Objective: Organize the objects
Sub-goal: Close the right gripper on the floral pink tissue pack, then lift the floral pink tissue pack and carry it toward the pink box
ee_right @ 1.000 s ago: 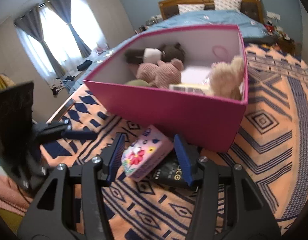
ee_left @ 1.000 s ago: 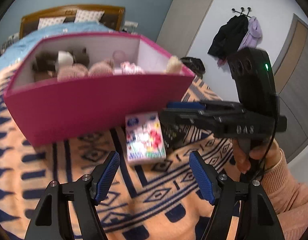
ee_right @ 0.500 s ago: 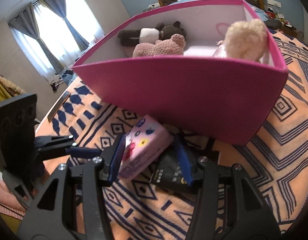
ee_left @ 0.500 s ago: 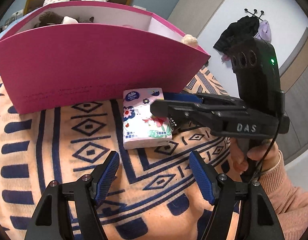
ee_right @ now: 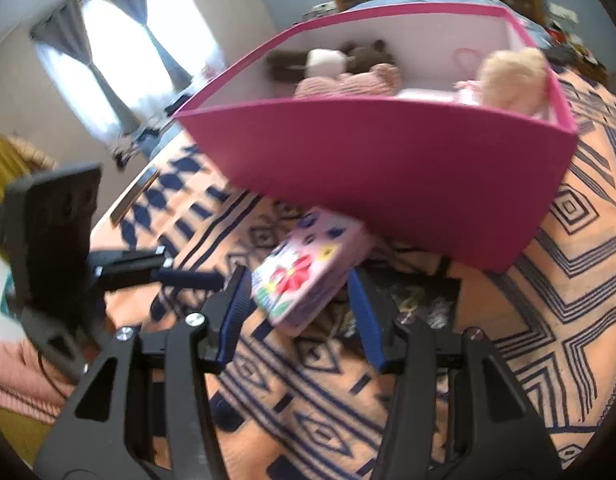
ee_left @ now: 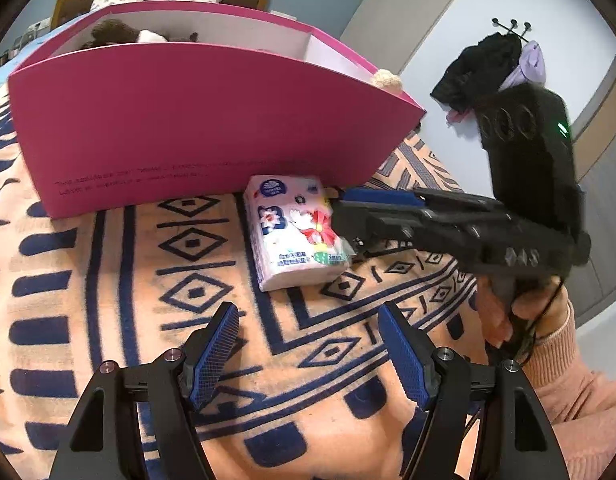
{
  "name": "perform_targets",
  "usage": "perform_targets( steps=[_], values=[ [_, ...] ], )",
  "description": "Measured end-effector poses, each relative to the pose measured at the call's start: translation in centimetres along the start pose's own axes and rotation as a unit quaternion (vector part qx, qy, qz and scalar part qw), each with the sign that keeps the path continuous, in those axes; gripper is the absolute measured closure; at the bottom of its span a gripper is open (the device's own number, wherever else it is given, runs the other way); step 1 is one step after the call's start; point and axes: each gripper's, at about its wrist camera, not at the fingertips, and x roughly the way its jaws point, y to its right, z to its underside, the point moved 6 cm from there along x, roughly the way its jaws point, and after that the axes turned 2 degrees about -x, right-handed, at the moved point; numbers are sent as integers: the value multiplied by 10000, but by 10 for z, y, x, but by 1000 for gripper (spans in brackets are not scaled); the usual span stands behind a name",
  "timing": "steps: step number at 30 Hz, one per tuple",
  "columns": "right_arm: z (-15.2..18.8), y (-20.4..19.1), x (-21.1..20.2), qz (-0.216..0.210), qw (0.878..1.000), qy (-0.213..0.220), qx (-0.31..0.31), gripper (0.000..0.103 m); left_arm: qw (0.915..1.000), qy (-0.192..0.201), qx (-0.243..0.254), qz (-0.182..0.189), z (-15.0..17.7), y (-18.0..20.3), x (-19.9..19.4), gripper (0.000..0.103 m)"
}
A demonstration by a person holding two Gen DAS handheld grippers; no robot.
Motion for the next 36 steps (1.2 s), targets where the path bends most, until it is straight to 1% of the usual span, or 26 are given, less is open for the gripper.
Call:
perform_targets(
  steps=[3, 9, 17, 20, 23, 24, 26, 28, 30, 32, 34, 36],
  values=[
    [-1, 7, 4, -154, 9997, 2, 212, 50, 9999, 19, 79, -96, -4, 3, 4, 31],
    [4, -6, 15, -333, 9993, -115, 119, 50, 9998, 57, 82, -153, -6, -1, 1, 31],
    [6, -19, 20, -807, 9963, -247, 163, 50, 9996, 119, 55, -266, -6, -4, -5, 31],
    [0, -17, 13, -642, 9978, -90, 110, 50, 9996, 154, -38, -252, -7, -12, -7, 31],
    [-8, -6, 10, -191, 9998, 56, 50, 50, 9997, 143, -93, -197, -4, -13, -9, 31],
    [-11, -2, 11, -74, 9999, 62, 56, 50, 9997, 138, -87, -181, -1, -13, -10, 31],
    [-15, 1, 16, -11, 10000, 43, 24, 50, 9998, 130, -82, -136, 0, -9, -10, 31],
    [-18, 2, 24, 149, 9998, -41, -84, 50, 9999, 115, -61, -49, 2, -4, -9, 31],
    [-20, 0, 33, 142, 9996, -151, -178, 50, 9999, 112, -71, -48, 1, -4, -7, 34],
    [-20, 2, 38, 97, 9995, -233, -201, 50, 9998, 116, -114, -109, 0, -7, -7, 41],
    [-17, -2, 41, 5, 9993, -282, -225, 50, 9996, 141, -182, -187, 0, -13, -8, 46],
    [-12, -6, 40, -93, 9991, -331, -238, 50, 9994, 158, -233, -218, 0, -18, -10, 46]
  ],
)
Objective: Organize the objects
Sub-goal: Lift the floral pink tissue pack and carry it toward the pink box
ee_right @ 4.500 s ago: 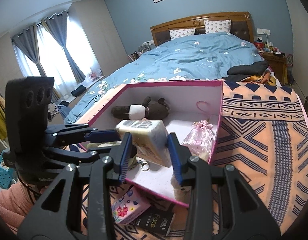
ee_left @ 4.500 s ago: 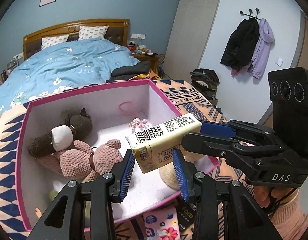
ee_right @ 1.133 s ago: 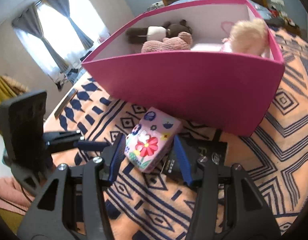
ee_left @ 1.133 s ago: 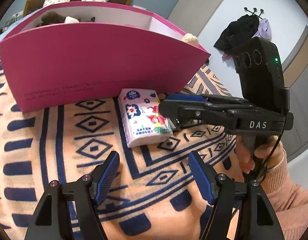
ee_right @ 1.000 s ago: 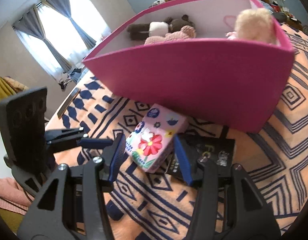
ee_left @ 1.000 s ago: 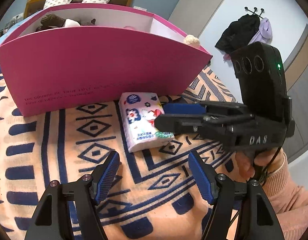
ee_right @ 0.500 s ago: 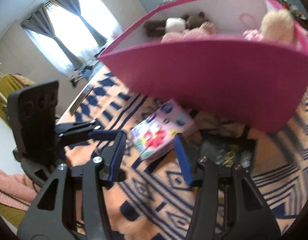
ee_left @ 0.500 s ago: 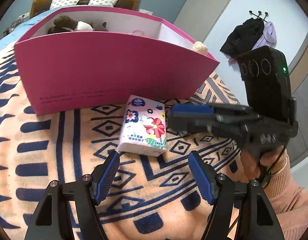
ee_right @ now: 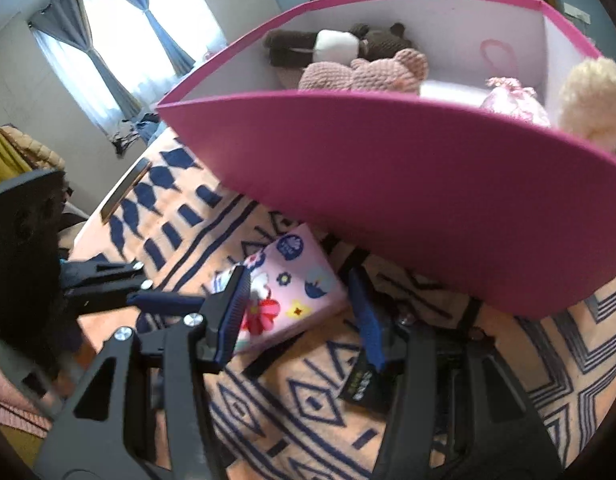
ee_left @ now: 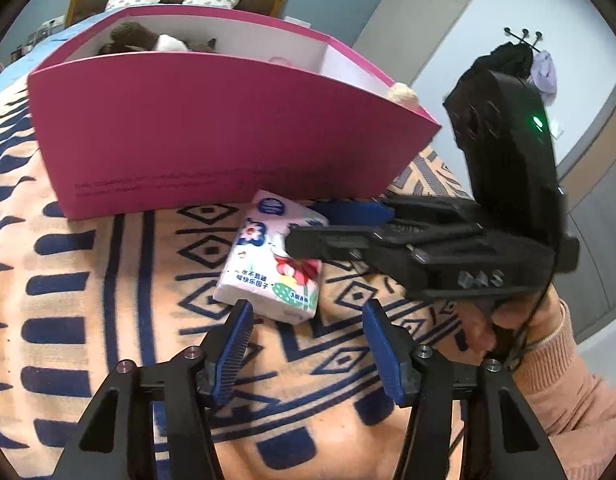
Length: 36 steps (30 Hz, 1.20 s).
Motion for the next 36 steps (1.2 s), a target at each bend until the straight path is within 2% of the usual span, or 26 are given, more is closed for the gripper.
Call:
perform_targets(
  steps=[9, 11, 15, 17, 21, 22, 24, 36],
  values=[
    [16, -16, -12, -334, 9994, -46, 58, 50, 9999, 40, -101, -94, 1, -9, -8, 46],
    [14, -15, -16, -238, 9997, 39, 62, 50, 9998, 46, -108, -128, 2, -11, -13, 46],
    [10, -9, -16, -103, 9998, 121, 136, 50, 9997, 58, -187, -166, -6, -10, 3, 47],
    [8, -6, -13, -4, 9998, 131, 135, 50, 9995, 14, -258, -176, -4, -14, 1, 59],
    [7, -4, -4, -30, 9998, 84, 169, 50, 9988, -72, -445, -187, -4, -18, 9, 67],
    [6, -5, -3, -13, 9999, 86, 140, 54, 9987, -85, -475, -182, -4, -20, 9, 70],
    [6, -6, 0, -76, 9999, 53, 139, 63, 9985, -90, -518, -166, -3, -21, 7, 70],
    [14, -11, -21, -26, 9993, 316, 187, 63, 9997, 79, -144, -202, -3, -4, -3, 70]
  ],
)
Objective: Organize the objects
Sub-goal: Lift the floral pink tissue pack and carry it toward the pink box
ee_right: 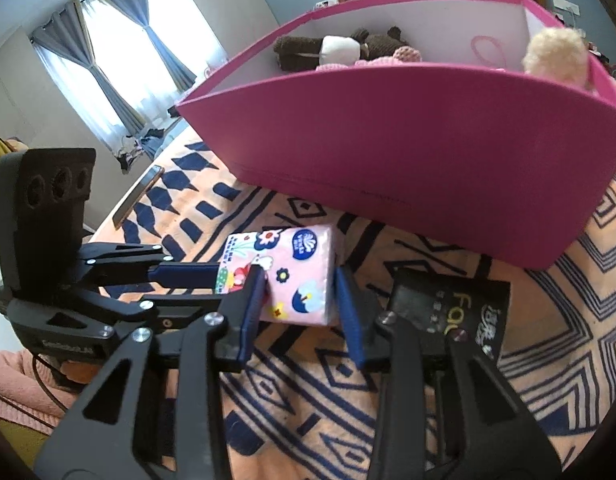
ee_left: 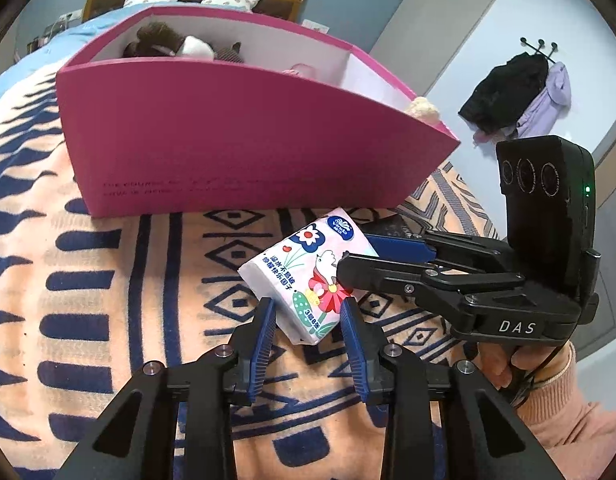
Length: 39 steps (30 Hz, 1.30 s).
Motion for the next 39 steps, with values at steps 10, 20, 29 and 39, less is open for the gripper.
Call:
perform_targets(
  steps=[10, 20, 29, 39],
  values=[
    [7, 0, -20, -26, 9996, 191, 187, 63, 9995, 120, 289, -29, 0, 13, -8, 70],
    [8, -6, -38, 107, 9992, 375, 126, 63, 9986, 216, 480, 22, -2, 20, -18, 70],
    [1, -10, -60, 160, 9979, 622, 71, 63, 9969, 404, 640, 202, -16, 40, -30, 70],
    [-15, -14, -82, 283, 9953, 927, -70, 63, 9941, 567, 899, 195, -32, 58, -42, 70]
  ],
)
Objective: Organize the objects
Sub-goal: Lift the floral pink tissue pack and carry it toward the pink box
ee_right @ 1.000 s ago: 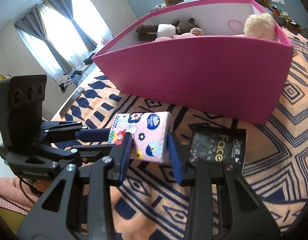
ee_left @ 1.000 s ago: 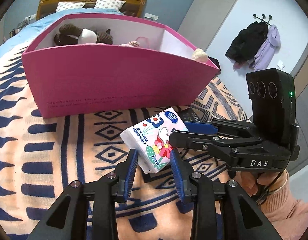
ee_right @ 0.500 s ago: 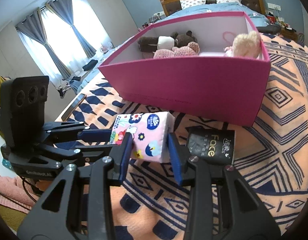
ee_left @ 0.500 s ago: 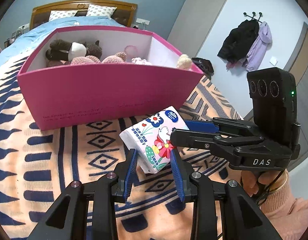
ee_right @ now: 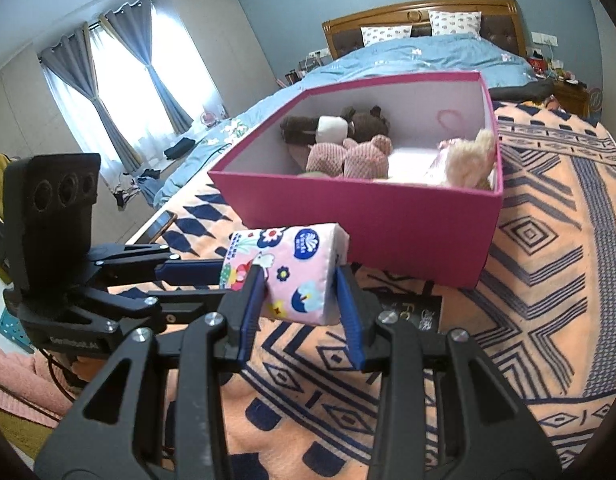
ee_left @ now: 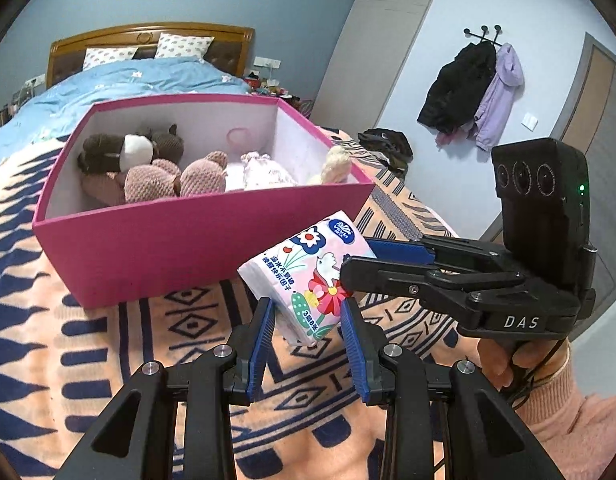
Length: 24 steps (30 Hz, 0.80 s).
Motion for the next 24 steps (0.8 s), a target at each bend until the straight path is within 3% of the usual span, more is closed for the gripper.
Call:
perform_targets(
  steps=[24],
  values=[
    [-38, 5, -28, 243, 9983, 487, -212, 62, 9992, 261, 303, -37, -46, 14, -2, 68]
  ],
)
